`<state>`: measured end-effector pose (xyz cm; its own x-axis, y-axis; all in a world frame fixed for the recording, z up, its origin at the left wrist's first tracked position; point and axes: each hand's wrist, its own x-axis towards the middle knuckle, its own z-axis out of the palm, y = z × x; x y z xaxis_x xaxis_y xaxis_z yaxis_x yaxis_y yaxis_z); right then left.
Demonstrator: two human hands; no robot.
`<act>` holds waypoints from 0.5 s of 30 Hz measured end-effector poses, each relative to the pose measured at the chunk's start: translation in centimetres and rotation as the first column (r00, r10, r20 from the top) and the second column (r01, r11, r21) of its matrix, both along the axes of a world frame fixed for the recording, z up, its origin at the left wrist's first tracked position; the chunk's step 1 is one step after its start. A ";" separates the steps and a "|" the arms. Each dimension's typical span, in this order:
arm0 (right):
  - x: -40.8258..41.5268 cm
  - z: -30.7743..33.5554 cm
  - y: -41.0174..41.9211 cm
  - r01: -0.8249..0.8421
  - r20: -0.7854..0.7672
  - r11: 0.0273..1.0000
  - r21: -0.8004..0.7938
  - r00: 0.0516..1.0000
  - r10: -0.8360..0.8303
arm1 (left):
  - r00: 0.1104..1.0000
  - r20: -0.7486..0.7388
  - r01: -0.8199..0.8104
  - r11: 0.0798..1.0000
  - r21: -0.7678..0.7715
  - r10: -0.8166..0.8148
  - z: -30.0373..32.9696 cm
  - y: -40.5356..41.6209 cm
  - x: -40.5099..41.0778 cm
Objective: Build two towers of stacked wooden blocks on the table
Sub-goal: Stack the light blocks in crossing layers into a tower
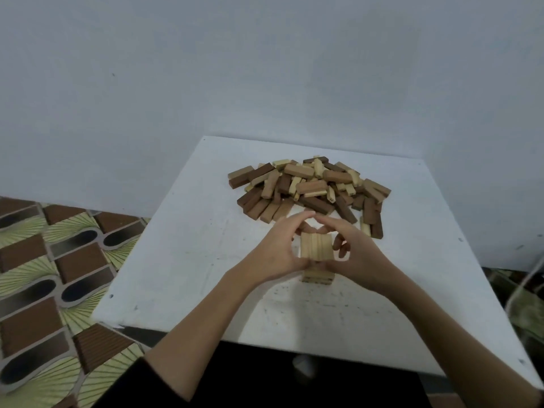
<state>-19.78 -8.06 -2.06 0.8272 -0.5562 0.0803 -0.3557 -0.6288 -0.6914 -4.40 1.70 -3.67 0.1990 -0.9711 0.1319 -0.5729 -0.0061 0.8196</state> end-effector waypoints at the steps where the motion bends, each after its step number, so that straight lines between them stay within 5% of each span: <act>1: -0.4 -0.2 -0.1 0.007 -0.007 1.000 -0.002 1.000 -0.008 | 1.000 0.007 0.003 1.000 0.012 -0.003 -0.2 -0.2 -0.2; 15: -1.3 -1.8 -0.4 0.007 -0.100 1.000 0.023 0.995 -0.004 | 1.000 0.011 0.027 0.993 0.116 -0.028 -1.2 -0.1 -0.9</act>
